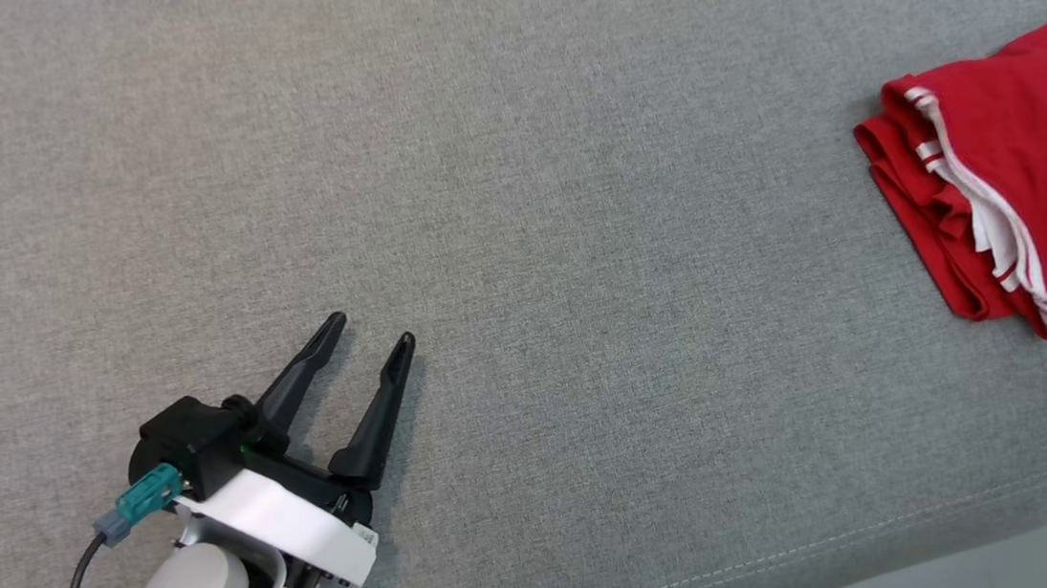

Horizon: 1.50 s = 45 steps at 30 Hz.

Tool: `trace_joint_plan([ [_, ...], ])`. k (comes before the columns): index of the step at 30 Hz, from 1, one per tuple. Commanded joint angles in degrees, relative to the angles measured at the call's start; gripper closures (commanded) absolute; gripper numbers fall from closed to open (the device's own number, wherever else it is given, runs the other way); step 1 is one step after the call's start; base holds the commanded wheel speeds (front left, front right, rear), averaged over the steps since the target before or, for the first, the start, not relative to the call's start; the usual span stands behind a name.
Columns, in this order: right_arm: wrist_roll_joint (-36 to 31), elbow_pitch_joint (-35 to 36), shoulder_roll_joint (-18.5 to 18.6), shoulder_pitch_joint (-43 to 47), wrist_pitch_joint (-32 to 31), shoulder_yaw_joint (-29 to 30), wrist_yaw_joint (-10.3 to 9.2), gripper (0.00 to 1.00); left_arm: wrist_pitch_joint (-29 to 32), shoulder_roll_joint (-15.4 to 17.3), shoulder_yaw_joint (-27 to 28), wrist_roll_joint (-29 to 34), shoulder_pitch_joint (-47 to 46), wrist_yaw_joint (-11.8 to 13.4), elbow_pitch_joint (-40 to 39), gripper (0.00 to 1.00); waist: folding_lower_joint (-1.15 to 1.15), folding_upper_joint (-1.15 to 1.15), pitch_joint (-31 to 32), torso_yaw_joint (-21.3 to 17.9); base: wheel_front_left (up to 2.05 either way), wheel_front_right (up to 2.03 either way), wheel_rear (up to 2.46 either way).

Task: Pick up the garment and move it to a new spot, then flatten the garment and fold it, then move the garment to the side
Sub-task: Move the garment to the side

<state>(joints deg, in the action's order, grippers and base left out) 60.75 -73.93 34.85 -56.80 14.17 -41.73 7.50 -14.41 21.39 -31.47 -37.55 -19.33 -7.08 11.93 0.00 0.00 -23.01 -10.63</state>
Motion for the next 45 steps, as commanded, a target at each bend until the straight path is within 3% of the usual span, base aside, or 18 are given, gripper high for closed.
trace_joint_plan([
  [1, -2.46, -0.01, 2.66, 1.29, 0.79, 0.13, -0.01, 0.0, -0.5, 0.66, 2.14, 0.43, -2.16, -0.4, -0.7, 0.0, 0.0, 0.0, 1.32, 0.31, 0.0, 0.0, 0.0],
  [8, -9.92, 3.1, 2.09, -2.59, 0.81, 6.41, -0.01, 0.0, -0.56, -1.1, 4.27, 0.7, -0.88, -0.31, 0.63, 0.0, 0.0, 0.0, 5.04, 1.18, 0.0, 0.0, 0.0],
  [15, -20.21, 19.17, -0.08, 5.74, 0.82, 19.86, -0.01, 0.0, -0.58, -3.69, 8.95, 2.36, 2.32, -0.02, 1.62, 0.0, 0.0, 0.0, 9.67, 3.35, 0.0, 0.0, 0.0],
  [22, -31.32, 36.37, -7.83, 20.75, 0.83, 31.48, -0.01, 0.0, -0.58, -6.6, 14.53, 5.02, 5.9, 0.6, 2.9, 0.0, 0.0, 0.0, 13.53, 6.2, 0.0, 0.0, 0.0],
  [31, -39.5, 48.38, -18.11, 35.86, 0.32, 35.49, -0.01, 0.0, -0.59, -10.4, 22.33, 11.93, 10.41, 2.19, 3.32, 0.0, 0.0, 0.0, 17.36, 8.42, 0.0, 0.0, 0.0],
  [45, -46.6, 55.45, -24.01, 48.04, -1.68, 39.22, -0.01, 0.0, -0.59, -15.6, 32.17, 20.5, 16.19, 1.86, 5.73, 0.0, 0.0, 0.0, 21.87, 9.78, 0.0, 0.0, 0.0],
])
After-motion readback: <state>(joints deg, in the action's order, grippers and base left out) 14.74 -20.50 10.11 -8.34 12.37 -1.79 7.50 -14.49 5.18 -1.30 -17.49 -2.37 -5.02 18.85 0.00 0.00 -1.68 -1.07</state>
